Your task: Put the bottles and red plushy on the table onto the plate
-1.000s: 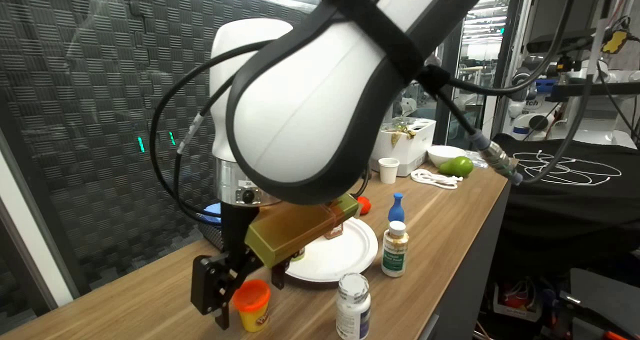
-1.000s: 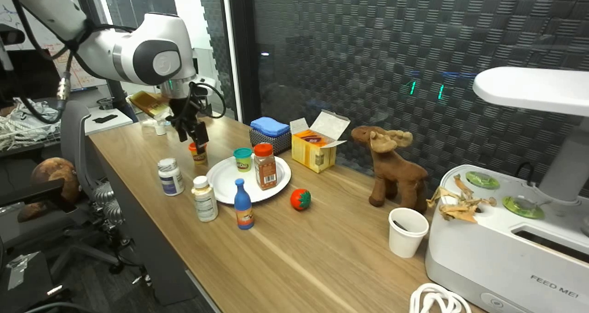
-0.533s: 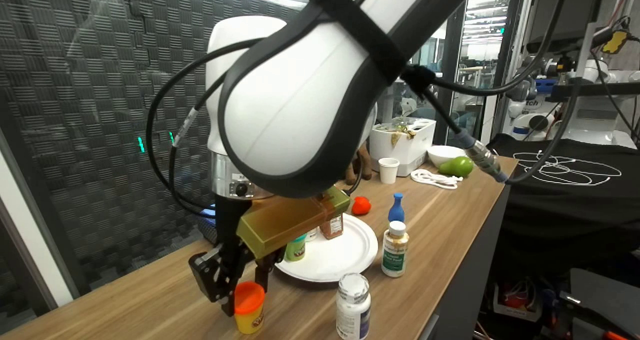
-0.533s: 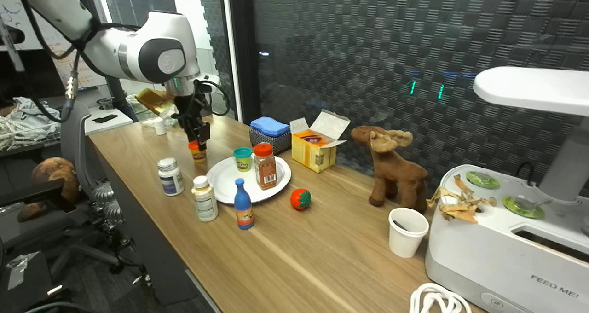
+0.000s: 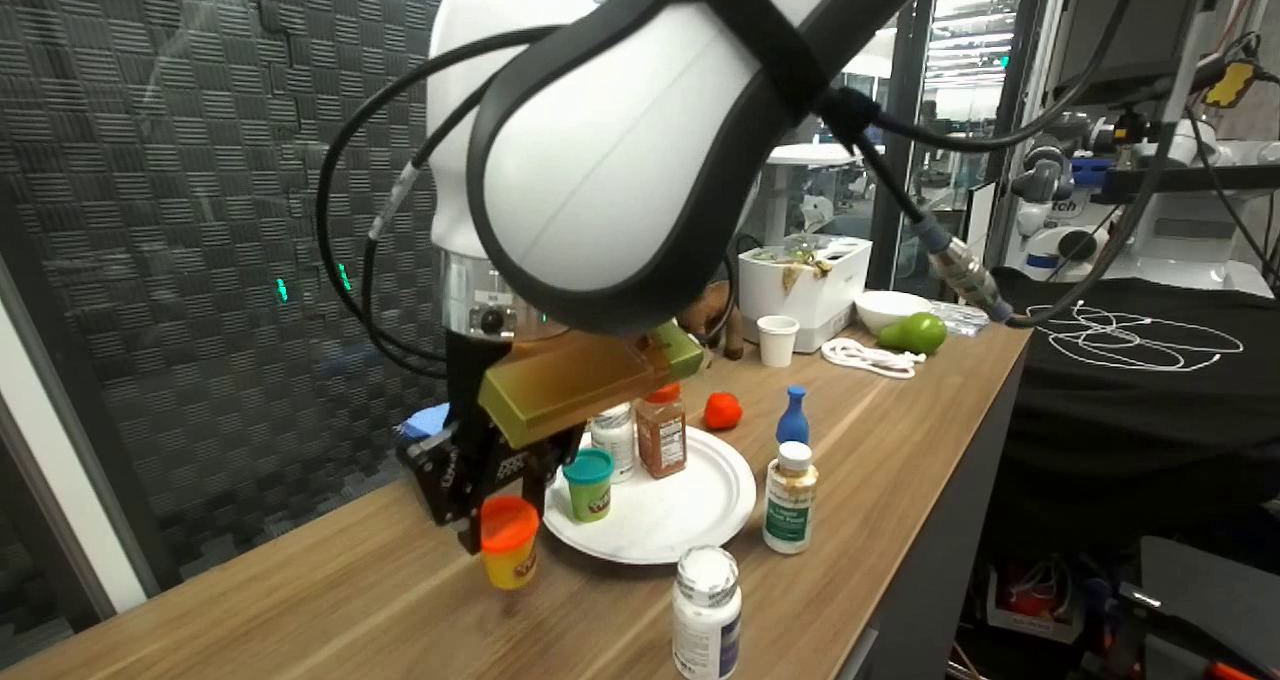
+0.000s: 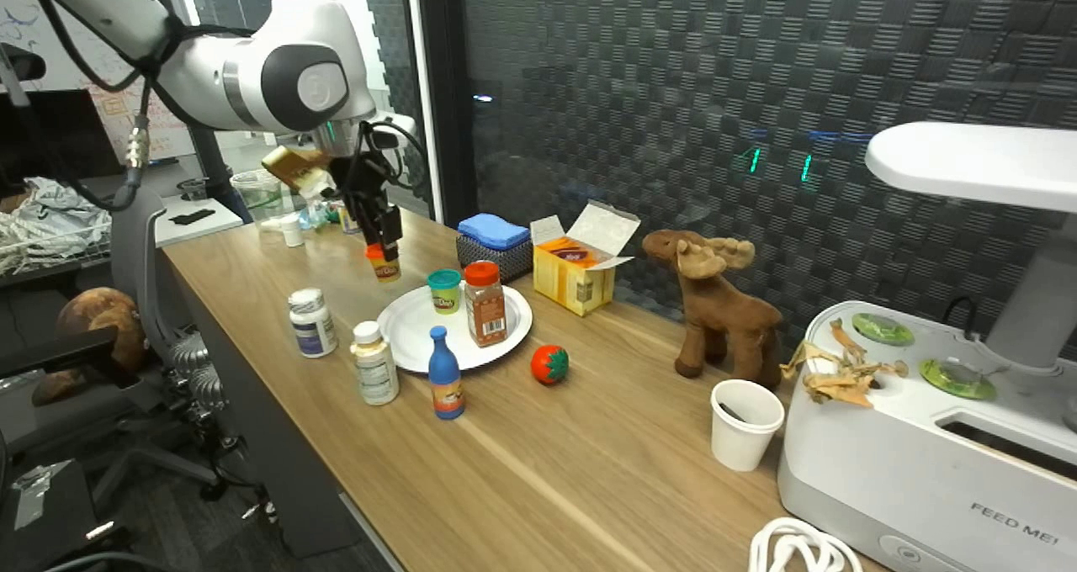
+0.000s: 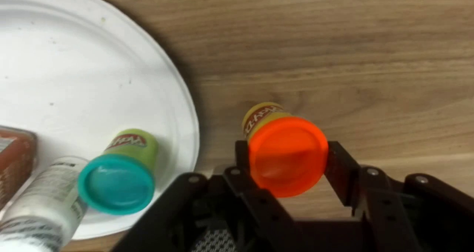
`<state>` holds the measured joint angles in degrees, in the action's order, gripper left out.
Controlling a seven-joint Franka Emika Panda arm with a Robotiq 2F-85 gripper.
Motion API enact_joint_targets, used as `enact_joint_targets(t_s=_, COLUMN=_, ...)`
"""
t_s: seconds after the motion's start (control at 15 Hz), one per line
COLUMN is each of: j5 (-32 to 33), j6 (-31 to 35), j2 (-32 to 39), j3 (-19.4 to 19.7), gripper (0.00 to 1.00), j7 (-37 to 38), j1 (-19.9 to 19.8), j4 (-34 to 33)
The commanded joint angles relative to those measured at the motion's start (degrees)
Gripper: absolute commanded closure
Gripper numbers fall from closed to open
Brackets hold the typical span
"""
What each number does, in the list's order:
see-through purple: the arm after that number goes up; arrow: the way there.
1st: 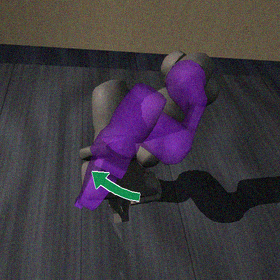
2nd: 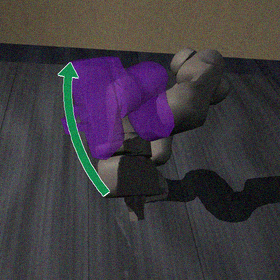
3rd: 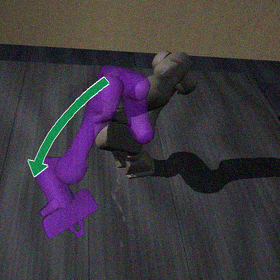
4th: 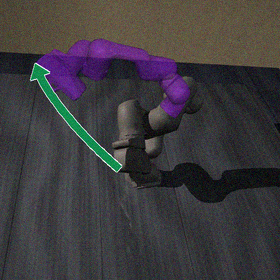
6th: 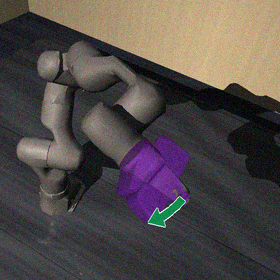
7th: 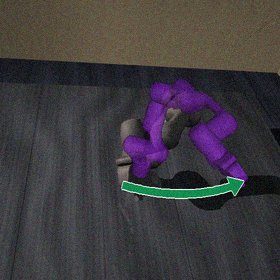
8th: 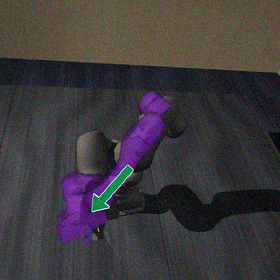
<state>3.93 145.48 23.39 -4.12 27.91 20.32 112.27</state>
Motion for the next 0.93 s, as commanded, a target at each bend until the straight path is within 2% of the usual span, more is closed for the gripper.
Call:
enact_joint_targets(t_s=0.0, j5=3.4, j6=-1.8, j2=-5.8, j3=3.6, gripper=0.71, j7=6.7, j1=0.7, j4=1.9)
enact_joint_targets(t_s=0.27, j5=6.7, j6=-3.5, j2=-8.7, j3=5.1, gripper=0.71, j7=11.1, j1=-0.9, j4=3.9)
enact_joint_targets(t_s=0.53, j5=4.8, j6=-6.2, j2=-10.0, j3=3.7, gripper=0.71, j7=10.5, j1=-3.3, j4=6.6)
enact_joint_targets(t_s=0.87, j5=4.6, j6=-6.2, j2=-11.5, j3=3.2, gripper=0.71, j7=10.5, j1=-4.7, j4=9.3)
